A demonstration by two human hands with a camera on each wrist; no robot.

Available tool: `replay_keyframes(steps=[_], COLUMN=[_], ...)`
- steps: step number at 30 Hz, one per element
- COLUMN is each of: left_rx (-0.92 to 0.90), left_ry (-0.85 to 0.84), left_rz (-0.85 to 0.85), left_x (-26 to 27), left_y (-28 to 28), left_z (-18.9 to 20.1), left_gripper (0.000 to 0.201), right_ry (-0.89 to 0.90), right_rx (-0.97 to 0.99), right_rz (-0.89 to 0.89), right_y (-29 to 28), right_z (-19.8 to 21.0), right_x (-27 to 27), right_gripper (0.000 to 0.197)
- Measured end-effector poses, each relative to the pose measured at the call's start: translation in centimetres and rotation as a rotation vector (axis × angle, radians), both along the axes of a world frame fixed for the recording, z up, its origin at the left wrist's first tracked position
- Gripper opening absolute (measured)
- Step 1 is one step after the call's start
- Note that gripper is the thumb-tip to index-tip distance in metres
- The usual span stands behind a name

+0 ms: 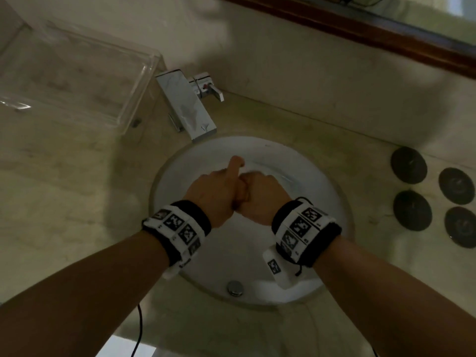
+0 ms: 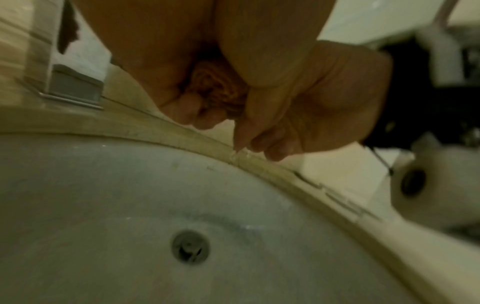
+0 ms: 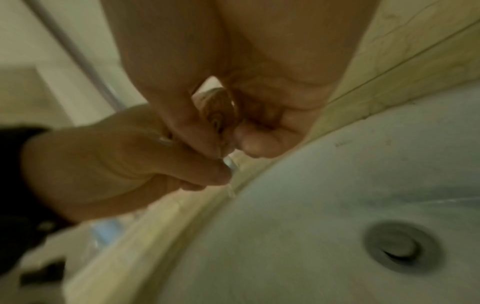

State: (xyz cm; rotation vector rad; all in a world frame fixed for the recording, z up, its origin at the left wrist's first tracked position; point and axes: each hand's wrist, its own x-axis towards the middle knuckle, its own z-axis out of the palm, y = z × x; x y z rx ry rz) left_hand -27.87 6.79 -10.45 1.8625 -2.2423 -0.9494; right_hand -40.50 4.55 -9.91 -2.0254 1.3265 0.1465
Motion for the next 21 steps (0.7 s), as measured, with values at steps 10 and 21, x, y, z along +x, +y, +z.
replay_keyframes(steps=[10, 21], left_rx=[-0.144, -0.042], left_ry=[0.591, 0.998], left_rz=[0.238, 0.411], left_x=[2.4, 5.0], left_y=[-1.0, -1.5], left_z=[4.4, 6.1], left_gripper=[0.050, 0.026], right_ry=[-0.761, -1.001], right_rx=[-0.032, 0.146], right_rz=[-0.467, -0.653], right_y=[-1.0, -2.2], right_z=[4.0, 6.0], right_x=[-0.3, -0.1], right_gripper=[0.030, 0.023])
